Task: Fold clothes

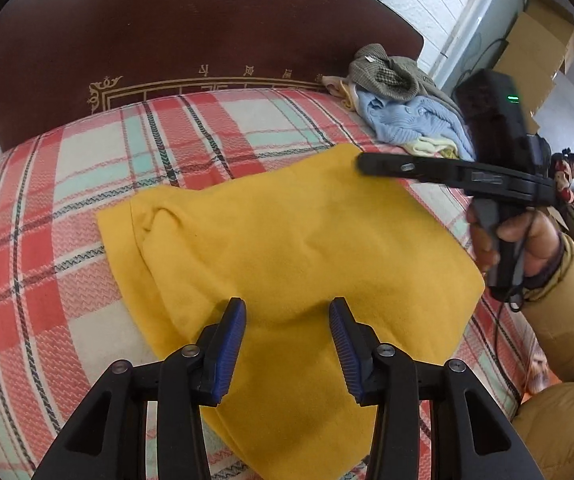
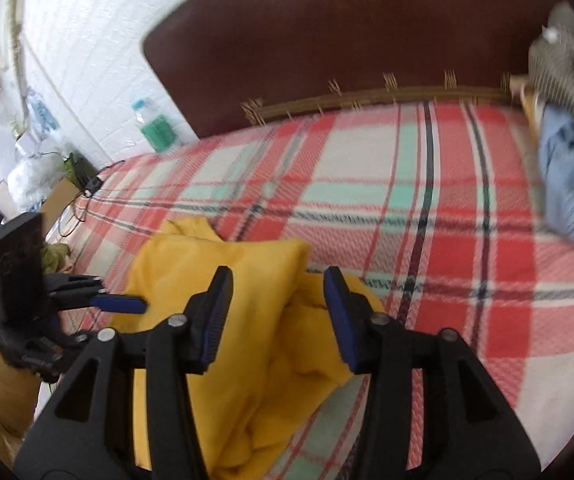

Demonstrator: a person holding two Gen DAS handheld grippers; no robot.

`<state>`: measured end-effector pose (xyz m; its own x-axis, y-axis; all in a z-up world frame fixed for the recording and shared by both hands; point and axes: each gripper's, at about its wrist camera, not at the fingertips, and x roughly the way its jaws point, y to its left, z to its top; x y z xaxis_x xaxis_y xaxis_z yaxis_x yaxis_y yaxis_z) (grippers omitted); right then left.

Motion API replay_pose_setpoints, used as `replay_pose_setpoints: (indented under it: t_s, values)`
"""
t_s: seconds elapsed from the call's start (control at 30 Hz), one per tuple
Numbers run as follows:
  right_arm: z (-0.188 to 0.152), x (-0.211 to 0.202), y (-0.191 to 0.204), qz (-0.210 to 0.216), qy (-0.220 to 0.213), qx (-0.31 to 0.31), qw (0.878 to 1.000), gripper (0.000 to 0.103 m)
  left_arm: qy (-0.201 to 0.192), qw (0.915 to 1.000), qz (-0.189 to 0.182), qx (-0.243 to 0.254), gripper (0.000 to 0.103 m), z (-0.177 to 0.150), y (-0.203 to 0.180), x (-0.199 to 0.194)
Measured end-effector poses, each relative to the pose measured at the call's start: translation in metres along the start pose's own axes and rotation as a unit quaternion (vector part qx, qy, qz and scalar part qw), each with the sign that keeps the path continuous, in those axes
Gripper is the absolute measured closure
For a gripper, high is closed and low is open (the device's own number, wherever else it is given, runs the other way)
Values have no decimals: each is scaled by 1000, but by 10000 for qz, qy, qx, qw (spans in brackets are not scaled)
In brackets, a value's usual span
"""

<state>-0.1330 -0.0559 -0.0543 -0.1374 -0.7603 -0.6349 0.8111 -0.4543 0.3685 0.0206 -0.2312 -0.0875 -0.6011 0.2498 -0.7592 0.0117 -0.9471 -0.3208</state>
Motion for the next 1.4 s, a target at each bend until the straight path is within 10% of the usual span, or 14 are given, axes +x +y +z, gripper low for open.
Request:
replay_pose_setpoints:
  t_s: [0.27, 1.4]
  values:
    - [-29, 8, 54, 237, 527, -1256, 9904, 54, -100, 9999, 44, -85, 58, -4, -1, -2]
    - [-94, -25, 72, 117, 436, -1200, 9917, 27, -732, 9861, 291, -1462, 34, -82, -12, -47]
